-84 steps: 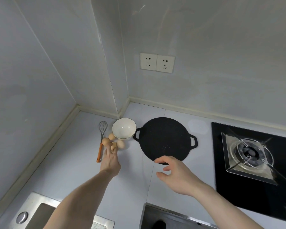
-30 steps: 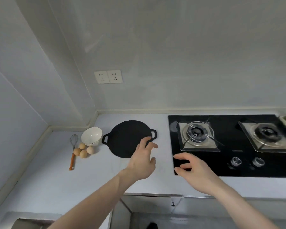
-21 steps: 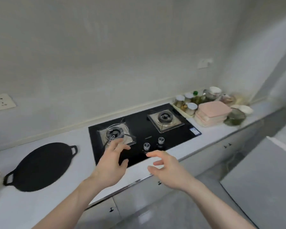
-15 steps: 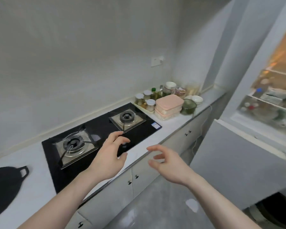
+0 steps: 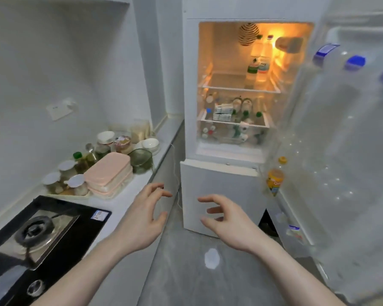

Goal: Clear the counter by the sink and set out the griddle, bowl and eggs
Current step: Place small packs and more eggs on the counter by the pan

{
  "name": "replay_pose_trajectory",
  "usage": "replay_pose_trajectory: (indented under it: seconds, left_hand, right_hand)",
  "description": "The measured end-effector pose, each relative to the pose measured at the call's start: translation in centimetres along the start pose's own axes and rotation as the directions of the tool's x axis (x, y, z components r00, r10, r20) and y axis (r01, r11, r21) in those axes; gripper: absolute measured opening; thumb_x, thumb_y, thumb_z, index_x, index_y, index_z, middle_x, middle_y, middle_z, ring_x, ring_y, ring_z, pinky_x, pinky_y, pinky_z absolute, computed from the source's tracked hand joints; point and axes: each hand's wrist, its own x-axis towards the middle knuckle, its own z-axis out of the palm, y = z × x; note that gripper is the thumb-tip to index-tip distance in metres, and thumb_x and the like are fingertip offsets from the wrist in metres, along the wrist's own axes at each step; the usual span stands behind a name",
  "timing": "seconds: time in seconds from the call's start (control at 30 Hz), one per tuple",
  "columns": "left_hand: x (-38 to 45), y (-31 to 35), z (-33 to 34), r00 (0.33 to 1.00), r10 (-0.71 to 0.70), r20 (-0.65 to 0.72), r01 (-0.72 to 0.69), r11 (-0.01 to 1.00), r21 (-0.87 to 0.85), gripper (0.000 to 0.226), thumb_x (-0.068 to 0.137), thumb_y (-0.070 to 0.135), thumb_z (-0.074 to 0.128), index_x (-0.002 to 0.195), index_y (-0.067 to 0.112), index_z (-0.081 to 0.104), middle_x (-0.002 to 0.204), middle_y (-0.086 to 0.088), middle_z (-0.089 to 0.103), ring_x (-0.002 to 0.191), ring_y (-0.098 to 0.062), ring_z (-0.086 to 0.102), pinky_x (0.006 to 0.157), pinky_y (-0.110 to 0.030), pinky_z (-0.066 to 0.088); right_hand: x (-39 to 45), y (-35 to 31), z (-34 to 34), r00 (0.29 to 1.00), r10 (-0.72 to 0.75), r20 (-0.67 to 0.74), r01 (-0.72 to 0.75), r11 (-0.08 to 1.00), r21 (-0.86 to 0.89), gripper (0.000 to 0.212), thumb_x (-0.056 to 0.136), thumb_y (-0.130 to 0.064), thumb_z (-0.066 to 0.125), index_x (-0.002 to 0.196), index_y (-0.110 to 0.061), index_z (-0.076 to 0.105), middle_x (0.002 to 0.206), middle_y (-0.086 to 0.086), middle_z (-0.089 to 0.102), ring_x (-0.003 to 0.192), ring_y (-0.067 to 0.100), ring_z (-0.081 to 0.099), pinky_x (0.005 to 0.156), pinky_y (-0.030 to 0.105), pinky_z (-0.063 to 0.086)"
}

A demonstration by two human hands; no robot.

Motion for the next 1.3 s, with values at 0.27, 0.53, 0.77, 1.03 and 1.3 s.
replay_pose_trajectory:
  seconds: [0.27,0.53,0.77,1.03,1.3]
  left_hand:
    - [13.9,2.1,4.4,0.96,0.213,0.181,-0.202,0.976,-0.077,0.038,0.094,0.025,0.064,0.127,0.041,0.054,0.15,0.025,0.034,0.13,-0.007,0.048,0.107,-0.029,0.039]
    - [20.6,6.2,10.7,0.855,0.377,0.356,-0.336,0.926,-0.174,0.035,0.095,0.02,0.063,0.127,0.034,0.056,0.146,0.021,0.04,0.076,-0.011,0.051,0.092,-0.021,0.033]
    - [22.1,11.4,18.2,0.733,0.458,0.504,-0.407,0.888,-0.215,0.038,0.091,0.019,0.061,0.129,0.025,0.059,0.133,0.006,0.056,0.126,-0.016,0.051,0.107,-0.03,0.04]
    - [24.2,18.5,26.8,0.606,0.448,0.657,-0.552,0.832,-0.058,0.038,0.093,0.02,0.057,0.131,0.017,0.061,0.132,-0.009,0.057,0.125,-0.031,0.05,0.105,-0.038,0.041]
    - [28.1,21.8,33.4,0.564,0.171,0.808,-0.566,0.793,0.227,0.043,0.096,0.036,0.059,0.133,0.014,0.059,0.136,-0.011,0.061,0.127,-0.031,0.056,0.104,-0.041,0.042]
  right_hand:
    - [4.1,4.3,-6.6,0.953,0.157,-0.259,-0.158,0.987,0.018,0.037,0.092,-0.03,0.067,0.125,-0.045,0.059,0.126,-0.029,0.055,0.113,-0.008,0.057,0.089,0.015,0.049]
    - [2.0,8.9,-9.7,0.837,0.334,-0.433,-0.335,0.939,0.076,0.034,0.091,-0.029,0.072,0.118,-0.047,0.061,0.122,-0.026,0.06,0.108,-0.01,0.057,0.089,0.016,0.049]
    - [0.2,14.7,-12.0,0.713,0.475,-0.516,-0.546,0.838,0.017,0.031,0.092,-0.026,0.068,0.121,-0.034,0.065,0.121,-0.013,0.061,0.111,0.01,0.059,0.091,0.022,0.045]
    - [1.1,21.6,-13.3,0.682,0.574,-0.453,-0.687,0.716,-0.126,0.043,0.088,-0.011,0.059,0.127,-0.03,0.059,0.135,-0.002,0.055,0.125,0.019,0.055,0.095,0.027,0.043]
    - [2.6,27.1,-14.4,0.64,0.724,-0.259,-0.768,0.603,-0.215,0.056,0.083,-0.029,0.058,0.138,-0.036,0.048,0.134,-0.01,0.056,0.119,0.019,0.06,0.099,0.031,0.049]
